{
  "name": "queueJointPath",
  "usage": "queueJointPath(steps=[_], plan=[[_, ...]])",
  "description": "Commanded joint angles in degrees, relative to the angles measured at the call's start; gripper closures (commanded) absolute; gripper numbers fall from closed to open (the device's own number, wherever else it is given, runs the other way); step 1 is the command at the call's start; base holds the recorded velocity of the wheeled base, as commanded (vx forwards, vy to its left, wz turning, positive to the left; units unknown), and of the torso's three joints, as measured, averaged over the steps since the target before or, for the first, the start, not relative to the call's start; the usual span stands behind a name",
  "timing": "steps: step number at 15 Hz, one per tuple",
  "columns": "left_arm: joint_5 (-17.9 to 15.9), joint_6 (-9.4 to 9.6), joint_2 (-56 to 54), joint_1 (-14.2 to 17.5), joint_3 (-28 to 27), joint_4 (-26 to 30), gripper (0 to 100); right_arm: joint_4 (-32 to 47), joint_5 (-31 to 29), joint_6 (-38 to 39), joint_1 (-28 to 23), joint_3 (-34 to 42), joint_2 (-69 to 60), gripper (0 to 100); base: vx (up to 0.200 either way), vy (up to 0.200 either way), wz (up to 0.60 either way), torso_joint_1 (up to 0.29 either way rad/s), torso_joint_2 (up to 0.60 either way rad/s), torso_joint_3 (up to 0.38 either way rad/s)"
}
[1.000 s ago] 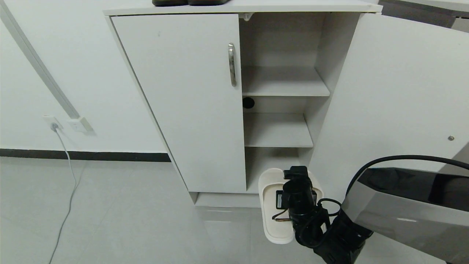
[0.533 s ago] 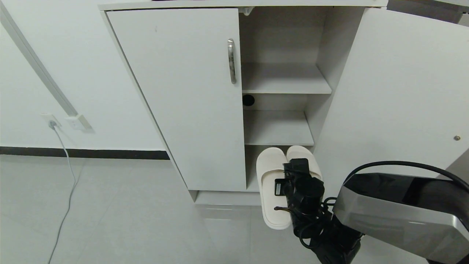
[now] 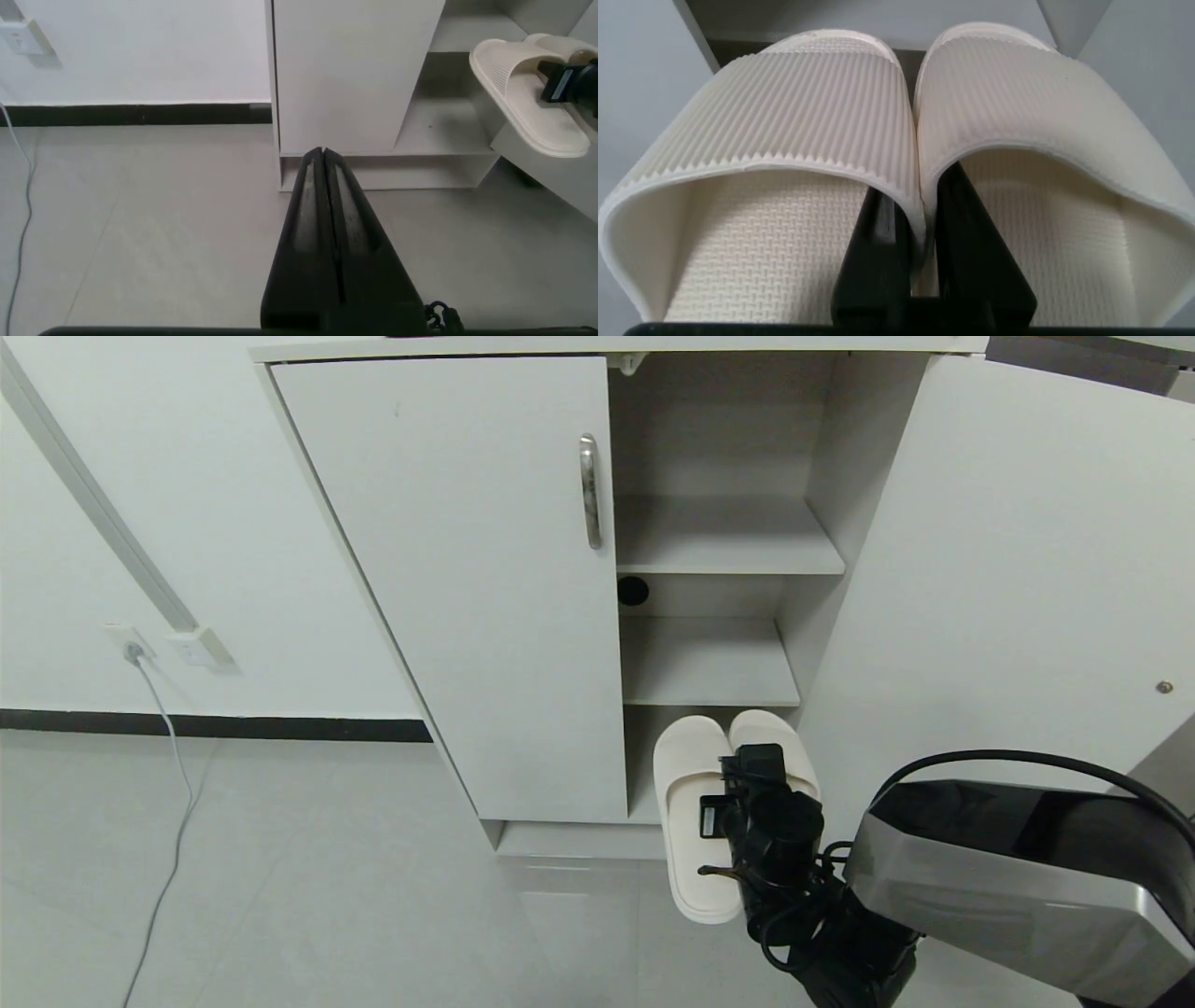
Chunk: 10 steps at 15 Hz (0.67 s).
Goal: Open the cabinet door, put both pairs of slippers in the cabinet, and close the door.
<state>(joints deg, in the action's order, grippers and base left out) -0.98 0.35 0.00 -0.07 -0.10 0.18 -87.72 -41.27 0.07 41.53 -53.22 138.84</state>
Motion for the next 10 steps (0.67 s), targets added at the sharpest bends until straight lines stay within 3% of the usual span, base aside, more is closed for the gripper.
queueJointPath(steps=[1,10], plan=[[0.0,0.00,0.1,0.0,0.0,0.0,100,-0.1,0.0,0.0,0.0,0.0,0.0,100,0.200,0.000,0.00,-0.007,0.00,0.002],[0.0,0.00,0.1,0.0,0.0,0.0,100,-0.1,0.0,0.0,0.0,0.1,-0.4,100,0.200,0.000,0.00,0.001,0.00,0.003]])
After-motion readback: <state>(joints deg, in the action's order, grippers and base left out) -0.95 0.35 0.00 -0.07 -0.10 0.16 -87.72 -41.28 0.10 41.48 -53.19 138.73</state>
